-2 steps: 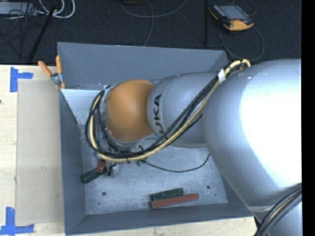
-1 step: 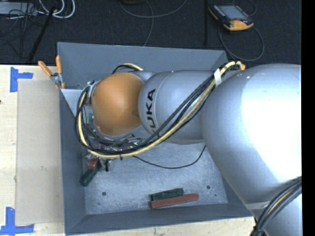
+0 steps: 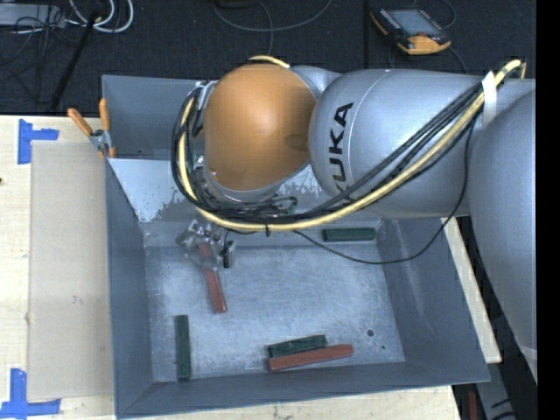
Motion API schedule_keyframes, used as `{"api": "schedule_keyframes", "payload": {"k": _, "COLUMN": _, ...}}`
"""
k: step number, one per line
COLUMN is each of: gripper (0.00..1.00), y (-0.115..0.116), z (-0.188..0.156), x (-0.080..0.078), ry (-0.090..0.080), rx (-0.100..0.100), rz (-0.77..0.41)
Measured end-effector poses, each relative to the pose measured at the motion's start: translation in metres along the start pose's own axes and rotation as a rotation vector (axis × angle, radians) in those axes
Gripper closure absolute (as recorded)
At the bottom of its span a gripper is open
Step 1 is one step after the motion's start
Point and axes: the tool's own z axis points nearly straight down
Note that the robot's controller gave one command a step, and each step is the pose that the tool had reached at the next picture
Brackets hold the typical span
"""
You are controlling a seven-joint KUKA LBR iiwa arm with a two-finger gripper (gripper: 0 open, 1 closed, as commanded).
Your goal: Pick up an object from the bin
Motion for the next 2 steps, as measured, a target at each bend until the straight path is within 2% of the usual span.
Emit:
{"api": "schedule_keyframes", "payload": {"k": 1, "gripper": 1.0, "y": 0.02, "z": 0.046, "x": 0.059, "ry": 0.013, "rx": -0.011, "rz": 0.103}}
{"api": "schedule_keyframes", "payload": {"k": 2, "gripper": 1.0, "y": 0.062, "z": 0.018, "x": 0.01, "ry": 0.005, "rx": -0.007, "rz": 0.292}}
